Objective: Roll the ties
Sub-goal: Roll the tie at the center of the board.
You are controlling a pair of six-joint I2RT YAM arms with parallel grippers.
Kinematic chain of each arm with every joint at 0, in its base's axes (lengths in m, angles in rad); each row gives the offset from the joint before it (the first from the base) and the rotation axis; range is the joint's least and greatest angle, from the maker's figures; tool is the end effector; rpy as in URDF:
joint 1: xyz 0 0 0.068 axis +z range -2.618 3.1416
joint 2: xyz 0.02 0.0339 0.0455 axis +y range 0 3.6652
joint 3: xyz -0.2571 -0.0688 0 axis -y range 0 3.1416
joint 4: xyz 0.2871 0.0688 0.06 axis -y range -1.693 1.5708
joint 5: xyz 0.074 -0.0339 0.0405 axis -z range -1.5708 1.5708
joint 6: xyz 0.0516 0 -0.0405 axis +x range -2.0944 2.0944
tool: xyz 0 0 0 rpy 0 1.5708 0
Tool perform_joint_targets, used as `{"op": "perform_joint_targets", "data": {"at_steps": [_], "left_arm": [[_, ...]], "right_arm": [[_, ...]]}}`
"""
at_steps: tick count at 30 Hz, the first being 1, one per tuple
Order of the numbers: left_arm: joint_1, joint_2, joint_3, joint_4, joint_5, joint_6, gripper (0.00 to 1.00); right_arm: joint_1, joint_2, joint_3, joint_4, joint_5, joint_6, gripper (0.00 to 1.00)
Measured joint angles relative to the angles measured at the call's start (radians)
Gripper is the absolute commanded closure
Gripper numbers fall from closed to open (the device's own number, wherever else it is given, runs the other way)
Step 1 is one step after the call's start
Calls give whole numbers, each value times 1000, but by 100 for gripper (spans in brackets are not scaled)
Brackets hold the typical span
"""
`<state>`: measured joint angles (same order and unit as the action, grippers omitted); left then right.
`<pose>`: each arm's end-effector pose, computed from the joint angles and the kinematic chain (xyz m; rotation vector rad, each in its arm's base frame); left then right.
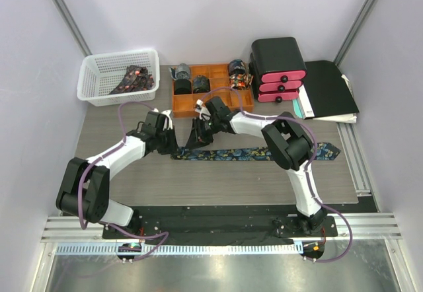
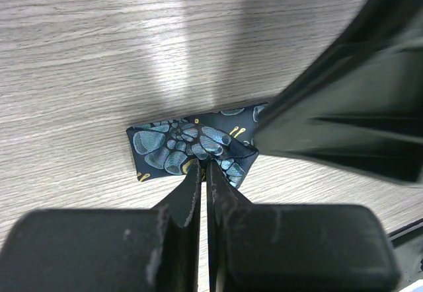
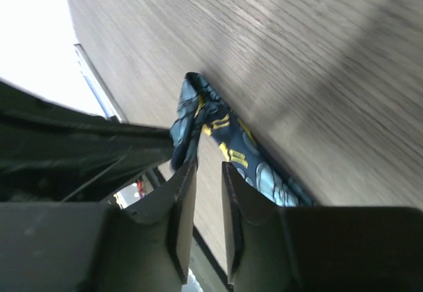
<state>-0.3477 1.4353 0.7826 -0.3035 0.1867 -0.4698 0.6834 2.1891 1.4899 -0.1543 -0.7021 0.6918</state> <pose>0.2992 -0.1186 0.1397 -0.0814 2.5957 -0.5504 0.3682 0.3428 0.0987 -0.3563 2.6787 1.3946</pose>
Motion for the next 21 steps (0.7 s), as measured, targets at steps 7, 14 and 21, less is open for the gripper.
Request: {"op": "perform_joint_targets", "data": {"at_steps": [7,14,21], "left_arm": [[-11,19,0,6,0,-14,100],[-18,95,7,23,7,-48,100],[-19,121,21,43,29,-101,100]], "right_arm": [[-48,-68,-48,0,-24,-5,63],[-43,-69,-97,19,-42,23,63],[-35,-45,-97,47,-44,41,65]]}}
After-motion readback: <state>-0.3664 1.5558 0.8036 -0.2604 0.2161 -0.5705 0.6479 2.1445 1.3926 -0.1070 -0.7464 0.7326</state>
